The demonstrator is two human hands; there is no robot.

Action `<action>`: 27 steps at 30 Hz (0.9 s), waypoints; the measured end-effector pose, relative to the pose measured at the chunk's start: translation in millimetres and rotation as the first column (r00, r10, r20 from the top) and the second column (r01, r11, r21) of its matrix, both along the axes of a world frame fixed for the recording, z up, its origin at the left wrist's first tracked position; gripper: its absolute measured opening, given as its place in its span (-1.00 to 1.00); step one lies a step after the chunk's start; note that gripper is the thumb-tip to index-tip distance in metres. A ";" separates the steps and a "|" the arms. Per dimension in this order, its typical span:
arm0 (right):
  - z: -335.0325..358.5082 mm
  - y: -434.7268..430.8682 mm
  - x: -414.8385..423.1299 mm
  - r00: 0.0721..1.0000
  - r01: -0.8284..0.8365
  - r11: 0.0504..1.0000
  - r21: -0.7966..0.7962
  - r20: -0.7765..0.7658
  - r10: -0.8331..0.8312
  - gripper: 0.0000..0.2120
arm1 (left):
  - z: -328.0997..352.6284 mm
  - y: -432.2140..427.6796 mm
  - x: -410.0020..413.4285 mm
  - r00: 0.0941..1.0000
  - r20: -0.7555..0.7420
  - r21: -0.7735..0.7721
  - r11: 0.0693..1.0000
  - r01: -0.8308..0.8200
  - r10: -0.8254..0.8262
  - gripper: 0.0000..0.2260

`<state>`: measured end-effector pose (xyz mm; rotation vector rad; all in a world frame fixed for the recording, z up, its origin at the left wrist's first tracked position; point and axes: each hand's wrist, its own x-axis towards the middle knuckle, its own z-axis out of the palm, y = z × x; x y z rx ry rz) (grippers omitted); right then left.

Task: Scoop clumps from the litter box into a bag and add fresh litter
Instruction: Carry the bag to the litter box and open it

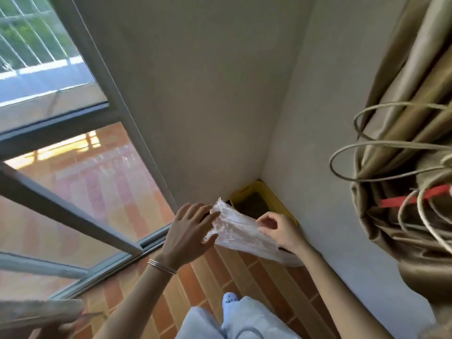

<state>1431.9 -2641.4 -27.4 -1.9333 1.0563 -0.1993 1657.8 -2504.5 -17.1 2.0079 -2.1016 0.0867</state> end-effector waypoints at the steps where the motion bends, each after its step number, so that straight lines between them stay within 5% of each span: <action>1: -1.3 -4.8 3.4 1.000 0.019 1.000 0.006 -0.008 -0.019 -0.87 | -1.7 -10.4 5.8 1.000 -0.007 0.004 1.000 0.019 -0.019 -0.55; 17: -58.5 -7.6 93.8 0.818 0.567 0.807 0.165 0.002 -0.575 -0.88 | -56.7 -141.9 124.6 0.867 -0.104 0.160 0.852 0.498 -0.487 -0.55; 27: -153.6 0.1 117.5 0.750 0.654 0.718 0.240 -0.078 -0.657 -0.79 | -153.8 -162.3 140.2 0.816 -0.207 0.288 0.764 0.578 -0.539 -0.55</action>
